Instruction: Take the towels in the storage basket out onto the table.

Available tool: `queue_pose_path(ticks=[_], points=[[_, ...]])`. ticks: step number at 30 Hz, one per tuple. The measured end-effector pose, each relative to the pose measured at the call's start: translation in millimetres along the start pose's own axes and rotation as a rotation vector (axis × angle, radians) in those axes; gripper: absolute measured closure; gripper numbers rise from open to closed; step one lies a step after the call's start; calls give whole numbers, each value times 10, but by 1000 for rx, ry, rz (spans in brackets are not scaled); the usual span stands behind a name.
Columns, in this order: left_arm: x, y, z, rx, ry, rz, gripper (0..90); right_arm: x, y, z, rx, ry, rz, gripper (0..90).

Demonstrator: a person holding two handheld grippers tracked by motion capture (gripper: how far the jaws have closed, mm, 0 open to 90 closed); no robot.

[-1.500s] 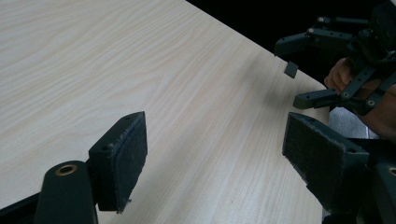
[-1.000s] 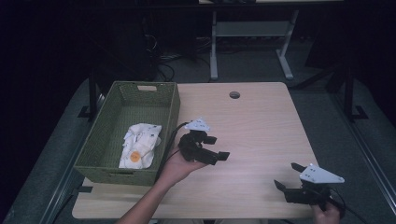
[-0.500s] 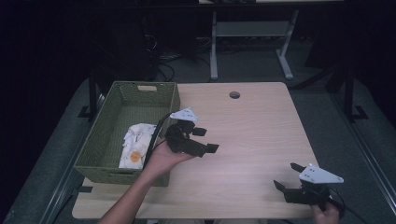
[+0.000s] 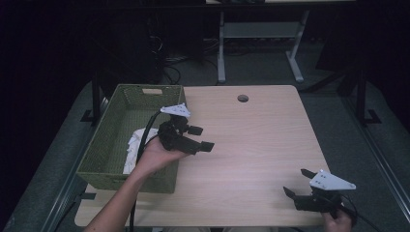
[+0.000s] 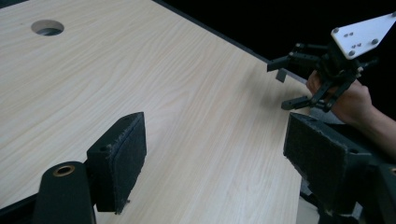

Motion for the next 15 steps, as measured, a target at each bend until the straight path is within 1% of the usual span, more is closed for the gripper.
queue_pose_path(ticks=[2,6,9,11,12,13,15], points=[[3,24,-42,-3,0,4,217,1,-5,0,1,1,-1,137],[21,96,-132,-6,-6,-8,217,-1,0,-3,1,3,-2,137],[41,155,-204,-16,-11,-23,217,-2,5,-1,0,5,-3,137],[56,196,-258,-27,-6,-22,217,-1,6,4,-2,4,-4,137],[56,196,-258,-27,-6,-22,217,-1,6,4,-2,4,-4,137],[71,242,-321,-40,-9,-27,217,0,6,6,-2,5,-4,137],[85,293,-386,-45,-17,-36,218,-2,9,3,-2,5,-8,137]])
Point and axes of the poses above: each handheld gripper's, and its own axes: z roughly forward along the jaws, x roughly out of its underside, y roughly to its left, the point moved 4 cm from there along z, roughly forward along the jaws, and after that the axes turned 7 degrees about -y, right-handed, at the moved point
